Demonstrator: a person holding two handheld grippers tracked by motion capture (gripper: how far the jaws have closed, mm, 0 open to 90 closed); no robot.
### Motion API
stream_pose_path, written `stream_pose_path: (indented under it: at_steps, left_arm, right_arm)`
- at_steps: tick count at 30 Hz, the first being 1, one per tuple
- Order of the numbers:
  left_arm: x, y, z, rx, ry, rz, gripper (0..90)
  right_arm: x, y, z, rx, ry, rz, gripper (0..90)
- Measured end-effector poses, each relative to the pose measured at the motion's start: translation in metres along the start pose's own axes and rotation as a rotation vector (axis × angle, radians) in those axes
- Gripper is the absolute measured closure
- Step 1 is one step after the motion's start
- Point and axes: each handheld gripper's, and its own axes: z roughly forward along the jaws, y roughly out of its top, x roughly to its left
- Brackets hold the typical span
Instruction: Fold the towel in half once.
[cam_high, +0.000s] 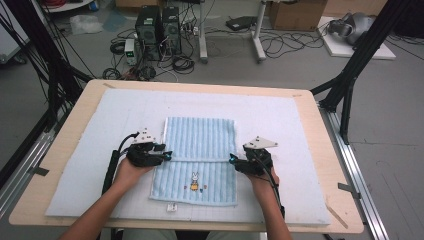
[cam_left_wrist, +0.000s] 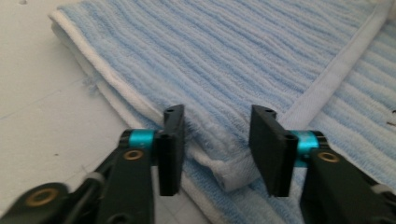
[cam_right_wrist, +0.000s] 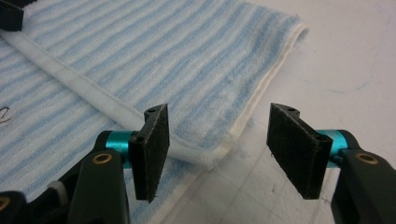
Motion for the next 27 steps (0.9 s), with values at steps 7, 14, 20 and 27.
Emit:
stream_pose_path:
  at_steps: [7,14,20,27]
  left_arm:
    - [0.003,-0.002,-0.007,-0.049,-0.022,-0.01,84.6]
    - [0.003,-0.002,-0.012,-0.104,-0.051,-0.016,89.5]
    - [0.003,-0.002,-0.012,-0.105,-0.056,-0.018,89.4]
    - [0.0,-0.003,-0.004,-0.045,-0.031,-0.032,53.9]
  right_arm:
    - [0.0,0.0,0.0,0.004,-0.007,0.003,38.6]
    - [-0.008,-0.001,-0.006,-0.017,-0.026,0.021,38.8]
    - [-0.01,-0.002,-0.008,-0.015,-0.03,0.022,39.3]
    - [-0.007,-0.001,-0.006,-0.011,-0.009,0.004,39.5]
